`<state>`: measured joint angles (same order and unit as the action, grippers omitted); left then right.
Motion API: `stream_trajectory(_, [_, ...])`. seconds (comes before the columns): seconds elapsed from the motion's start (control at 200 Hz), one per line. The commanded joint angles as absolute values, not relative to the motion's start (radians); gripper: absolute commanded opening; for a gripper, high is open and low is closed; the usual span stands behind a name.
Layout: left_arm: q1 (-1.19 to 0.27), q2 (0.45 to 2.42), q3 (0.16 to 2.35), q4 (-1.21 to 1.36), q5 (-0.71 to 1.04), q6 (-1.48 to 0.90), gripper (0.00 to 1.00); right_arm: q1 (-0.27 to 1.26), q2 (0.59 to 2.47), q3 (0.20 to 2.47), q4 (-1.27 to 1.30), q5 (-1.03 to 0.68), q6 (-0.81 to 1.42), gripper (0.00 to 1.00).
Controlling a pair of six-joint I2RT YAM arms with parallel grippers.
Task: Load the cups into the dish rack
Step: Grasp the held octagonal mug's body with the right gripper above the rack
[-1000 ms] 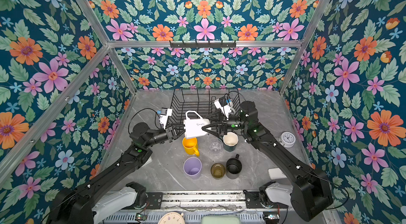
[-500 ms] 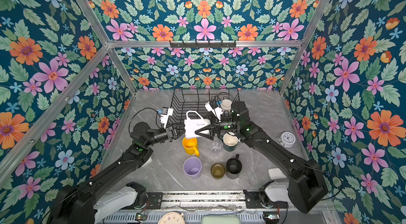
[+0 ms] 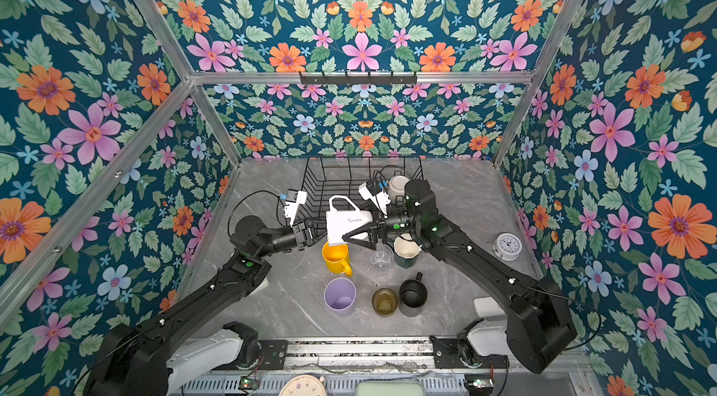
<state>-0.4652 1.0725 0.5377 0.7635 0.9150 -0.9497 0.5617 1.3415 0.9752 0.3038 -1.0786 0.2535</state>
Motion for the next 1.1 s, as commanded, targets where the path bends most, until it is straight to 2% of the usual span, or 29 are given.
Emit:
stream_trajectory(0.0, [-0.472,1.073,0.540,0.867,0.948,-0.972,0.00,0.563,1.342,0.980,0.333,-1.070,0.241,0.92])
stream_trajectory(0.13, [-0.476,1.081,0.535,0.867,0.953,-0.976,0.00,0.564,1.345,0.983,0.327,-1.069,0.237,0.82])
stream_trajectory(0.205, [-0.479,1.083,0.533,0.867,0.955,-0.979,0.00,0.564,1.343,0.982,0.322,-1.068,0.236,0.81])
stream_trajectory(0.375, [-0.477,1.087,0.530,0.861,0.966,-0.989,0.00,0.564,1.328,0.971,0.324,-1.047,0.227,0.96])
stream_trajectory(0.575, [-0.479,1.083,0.528,0.859,0.964,-0.991,0.00,0.564,1.328,0.975,0.328,-1.058,0.232,0.94])
stream_trajectory(0.965, [-0.479,1.087,0.535,0.864,0.955,-1.002,0.00,0.571,1.335,0.978,0.330,-1.085,0.231,0.50])
stream_trajectory(1.065, [-0.479,1.086,0.536,0.864,0.954,-1.002,0.00,0.572,1.342,0.988,0.318,-1.086,0.230,0.35])
stream_trajectory(1.095, [-0.479,1.088,0.536,0.865,0.954,-1.002,0.00,0.572,1.345,0.993,0.312,-1.085,0.231,0.25])
